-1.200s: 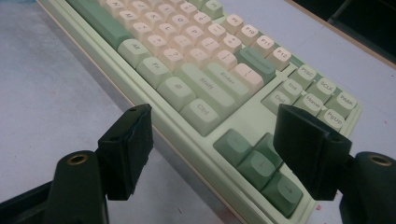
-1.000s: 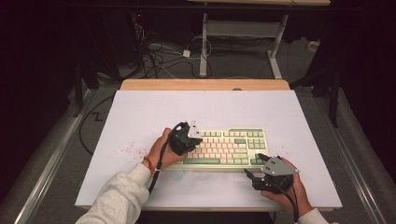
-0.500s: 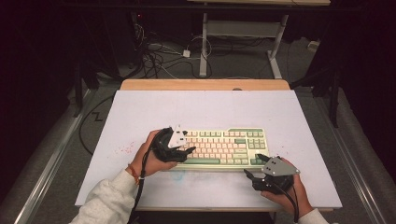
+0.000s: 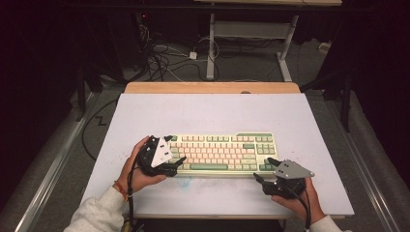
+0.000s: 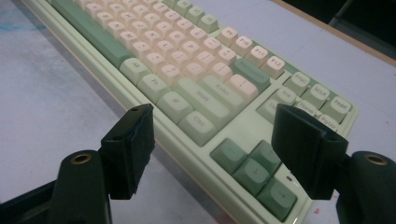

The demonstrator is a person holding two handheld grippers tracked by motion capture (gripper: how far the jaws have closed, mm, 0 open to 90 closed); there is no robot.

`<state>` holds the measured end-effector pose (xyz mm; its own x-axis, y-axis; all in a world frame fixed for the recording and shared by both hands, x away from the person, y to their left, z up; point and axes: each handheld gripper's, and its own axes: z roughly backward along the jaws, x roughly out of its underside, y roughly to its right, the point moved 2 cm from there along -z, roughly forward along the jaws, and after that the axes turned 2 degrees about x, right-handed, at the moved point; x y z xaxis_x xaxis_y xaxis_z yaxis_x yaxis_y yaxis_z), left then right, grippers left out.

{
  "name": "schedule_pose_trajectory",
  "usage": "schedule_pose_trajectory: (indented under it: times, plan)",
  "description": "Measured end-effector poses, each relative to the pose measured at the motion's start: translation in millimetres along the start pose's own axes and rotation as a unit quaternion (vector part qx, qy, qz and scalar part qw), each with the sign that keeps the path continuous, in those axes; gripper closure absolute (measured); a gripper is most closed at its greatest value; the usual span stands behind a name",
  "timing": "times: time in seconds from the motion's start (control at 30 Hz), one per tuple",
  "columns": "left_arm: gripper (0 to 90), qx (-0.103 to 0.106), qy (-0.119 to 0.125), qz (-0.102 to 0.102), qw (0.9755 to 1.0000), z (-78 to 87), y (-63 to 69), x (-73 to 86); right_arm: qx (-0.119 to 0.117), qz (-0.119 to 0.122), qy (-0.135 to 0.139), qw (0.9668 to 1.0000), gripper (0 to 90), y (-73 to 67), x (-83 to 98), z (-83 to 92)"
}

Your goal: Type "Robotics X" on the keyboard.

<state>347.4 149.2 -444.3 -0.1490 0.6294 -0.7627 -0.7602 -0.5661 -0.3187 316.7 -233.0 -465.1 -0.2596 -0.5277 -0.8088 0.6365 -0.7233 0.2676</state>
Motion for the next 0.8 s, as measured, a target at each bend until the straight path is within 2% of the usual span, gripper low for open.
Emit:
schedule_pose_trajectory:
  times: [0.17,0.33,0.4,0.47,0.53,0.6,0.7,0.73,0.8]
  plan:
    - [19.8,-0.008,-0.014,0.000,0.9999,4.2,3.6,17.7,0.005,-0.004,0.004,1.0000,33.5,3.1,-5.4,0.3]
    - [19.8,-0.014,-0.047,-0.005,0.9988,5.2,7.8,36.0,0.006,-0.006,0.003,1.0000,38.4,5.1,-9.8,-0.9]
    - [19.7,-0.012,-0.052,0.002,0.9986,6.9,8.5,41.7,-0.001,-0.006,0.002,1.0000,48.8,6.1,-12.3,-1.1]
    - [19.7,-0.013,-0.059,-0.001,0.9982,9.5,9.9,45.0,-0.019,0.003,0.000,0.9998,59.3,6.4,-15.5,-1.2]
    - [19.3,-0.012,-0.057,0.004,0.9983,13.1,10.9,46.4,-0.030,0.006,-0.005,0.9995,73.0,7.3,-18.5,-2.7]
    - [19.3,-0.010,-0.053,0.010,0.9985,15.8,12.7,48.3,-0.041,0.005,-0.008,0.9991,80.8,7.6,-21.6,-5.2]
    - [19.3,-0.005,-0.060,0.015,0.9981,17.1,15.7,52.3,-0.046,0.009,-0.015,0.9988,89.0,5.2,-27.1,-10.9]
    - [19.3,-0.001,-0.062,0.018,0.9979,17.3,16.7,53.5,-0.049,0.010,-0.018,0.9986,90.0,3.9,-29.2,-13.4]
    - [19.3,-0.008,-0.063,0.020,0.9978,18.4,18.9,55.5,-0.050,0.015,-0.021,0.9984,90.0,1.1,-33.9,-18.8]
